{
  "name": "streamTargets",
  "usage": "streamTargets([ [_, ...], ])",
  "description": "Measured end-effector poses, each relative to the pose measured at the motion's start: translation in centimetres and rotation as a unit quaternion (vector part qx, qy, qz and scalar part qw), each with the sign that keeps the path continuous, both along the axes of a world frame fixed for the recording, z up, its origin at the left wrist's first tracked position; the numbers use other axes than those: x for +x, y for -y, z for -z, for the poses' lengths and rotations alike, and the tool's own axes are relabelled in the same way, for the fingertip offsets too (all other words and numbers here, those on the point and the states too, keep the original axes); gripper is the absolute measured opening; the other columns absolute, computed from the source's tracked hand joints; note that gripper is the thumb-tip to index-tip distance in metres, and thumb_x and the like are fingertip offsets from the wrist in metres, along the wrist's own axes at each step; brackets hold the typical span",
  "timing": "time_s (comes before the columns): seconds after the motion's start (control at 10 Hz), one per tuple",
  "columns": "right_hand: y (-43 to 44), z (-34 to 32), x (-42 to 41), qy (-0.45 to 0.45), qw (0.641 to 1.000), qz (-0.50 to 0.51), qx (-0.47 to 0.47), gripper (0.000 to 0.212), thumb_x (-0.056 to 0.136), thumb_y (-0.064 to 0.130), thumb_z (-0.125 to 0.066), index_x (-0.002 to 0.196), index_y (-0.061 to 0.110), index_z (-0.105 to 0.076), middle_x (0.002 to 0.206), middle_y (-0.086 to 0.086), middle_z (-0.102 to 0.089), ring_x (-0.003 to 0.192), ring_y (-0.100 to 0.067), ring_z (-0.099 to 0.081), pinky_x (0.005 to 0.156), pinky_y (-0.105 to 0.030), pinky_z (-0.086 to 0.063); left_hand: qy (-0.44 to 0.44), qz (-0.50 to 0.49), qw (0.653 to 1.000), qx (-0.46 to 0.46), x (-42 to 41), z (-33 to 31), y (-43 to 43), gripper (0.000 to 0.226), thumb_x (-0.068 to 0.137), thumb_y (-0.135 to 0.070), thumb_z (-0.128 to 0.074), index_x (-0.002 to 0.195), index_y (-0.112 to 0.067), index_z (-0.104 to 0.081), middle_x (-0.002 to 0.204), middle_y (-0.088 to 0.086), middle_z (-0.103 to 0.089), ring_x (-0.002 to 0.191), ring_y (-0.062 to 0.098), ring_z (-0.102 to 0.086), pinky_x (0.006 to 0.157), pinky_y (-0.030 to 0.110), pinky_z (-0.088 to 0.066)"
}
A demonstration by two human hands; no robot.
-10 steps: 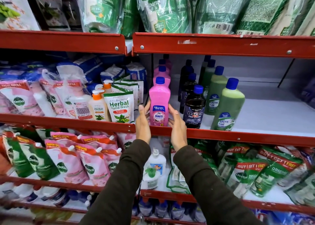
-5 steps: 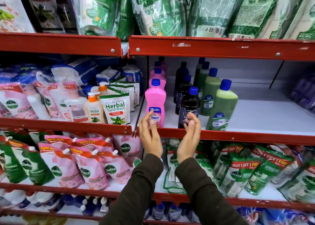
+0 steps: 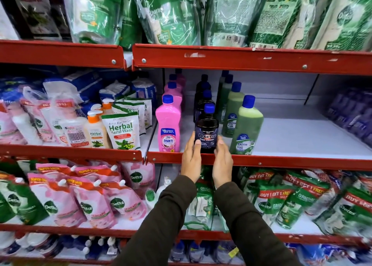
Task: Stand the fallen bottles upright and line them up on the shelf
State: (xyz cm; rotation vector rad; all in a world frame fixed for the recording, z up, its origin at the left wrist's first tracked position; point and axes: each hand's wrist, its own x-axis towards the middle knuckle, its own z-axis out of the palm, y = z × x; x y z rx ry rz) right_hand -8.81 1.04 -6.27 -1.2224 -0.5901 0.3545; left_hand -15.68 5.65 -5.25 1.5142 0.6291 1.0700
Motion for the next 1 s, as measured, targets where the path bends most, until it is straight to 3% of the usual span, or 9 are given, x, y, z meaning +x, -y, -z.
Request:
streamTargets([
  [0.1,0.2,0.2,0.2,0.018,1.0,-0.013,0.0,0.033,0.085,0.064,-0.044,0.112,0.053,-0.06,0.141,0.012,-0.058,0.135,-0.005,-0.05,0.121,-0.041,-0.033,-0.006,-0.004,1.0,0.006,0.2,0.0,0.3,0.046,0.105,-0.028,-0.039,0.15,-0.019,-0.037,0.155,-0.005,-0.04,0.14,0.003,-0.035,0.117,0.022,-0.024],
  [0.2,1.0,0.6,0.6,0.037,0.998,0.052,0.007,0.037,0.092,0.061,-0.041,0.124,0.051,-0.056,0.145,0.008,-0.055,0.136,-0.009,-0.049,0.118,-0.046,-0.037,-0.004,-0.065,0.997,0.043,0.6,0.4,1.2,0.049,0.102,-0.034,-0.042,0.15,-0.024,-0.035,0.152,-0.012,-0.036,0.139,-0.001,-0.031,0.118,0.025,-0.023],
  [0.3,2.5,0.6,2.1,0.036,0.987,0.149,0.05,0.033,0.099,0.044,-0.039,0.124,0.035,-0.059,0.133,-0.001,-0.059,0.125,-0.021,-0.056,0.11,-0.05,-0.044,0.044,-0.148,0.983,0.101,1.4,1.2,2.2,0.043,0.099,-0.038,-0.042,0.141,-0.028,-0.045,0.144,-0.007,-0.045,0.135,0.005,-0.042,0.113,0.024,-0.033],
  [0.4,4.2,0.1,4.5,0.012,0.979,0.186,0.08,0.031,0.102,0.029,-0.04,0.127,0.024,-0.057,0.135,-0.011,-0.053,0.123,-0.02,-0.053,0.109,-0.038,-0.044,0.067,-0.124,0.983,0.115,2.8,1.1,3.8,0.034,0.1,-0.027,-0.041,0.132,-0.024,-0.054,0.133,-0.002,-0.057,0.124,0.009,-0.053,0.105,0.022,-0.042],
  [0.5,5.1,-0.3,7.8,0.003,0.985,0.164,0.053,0.039,0.105,0.024,-0.037,0.142,0.015,-0.049,0.147,-0.007,-0.046,0.129,-0.01,-0.047,0.108,-0.022,-0.04,0.04,-0.032,0.995,0.081,5.2,0.9,5.2,0.036,0.102,-0.022,-0.041,0.136,-0.02,-0.054,0.14,-0.001,-0.057,0.131,0.004,-0.052,0.109,0.021,-0.04],
  [0.6,5.4,-0.7,9.9,-0.004,0.996,0.089,0.027,0.043,0.105,0.029,-0.035,0.146,0.018,-0.046,0.152,-0.002,-0.046,0.138,-0.012,-0.045,0.115,-0.03,-0.037,-0.023,0.026,0.998,0.045,7.3,0.6,5.7,0.043,0.104,-0.028,-0.04,0.147,-0.02,-0.043,0.154,-0.003,-0.043,0.141,0.004,-0.038,0.121,0.028,-0.028],
  [0.7,5.9,-0.7,11.0,0.001,0.999,0.044,0.015,0.041,0.103,0.031,-0.037,0.139,0.022,-0.054,0.143,-0.001,-0.058,0.132,-0.013,-0.053,0.113,-0.033,-0.042,-0.029,0.041,0.999,0.012,8.7,0.3,6.0,0.047,0.104,-0.03,-0.04,0.15,-0.019,-0.039,0.156,-0.003,-0.041,0.142,0.005,-0.036,0.123,0.032,-0.026],
  [0.8,6.5,-0.6,11.1,-0.001,0.999,0.038,0.008,0.041,0.095,0.043,-0.042,0.13,0.034,-0.062,0.137,0.007,-0.063,0.131,-0.011,-0.056,0.114,-0.039,-0.043,-0.021,0.028,0.999,-0.002,9.1,-0.1,6.4,0.047,0.104,-0.028,-0.04,0.15,-0.019,-0.039,0.155,-0.005,-0.042,0.138,-0.002,-0.037,0.114,0.009,-0.028],
  [1.0,7.4,-0.3,11.7,0.024,0.999,0.025,-0.001,0.044,0.102,0.036,-0.041,0.143,0.024,-0.05,0.148,0.004,-0.053,0.138,-0.011,-0.048,0.119,-0.043,-0.036,0.001,-0.005,1.0,0.018,9.2,0.2,6.9,0.048,0.104,-0.031,-0.041,0.151,-0.023,-0.035,0.153,-0.012,-0.036,0.138,-0.002,-0.033,0.119,0.02,-0.027],
])
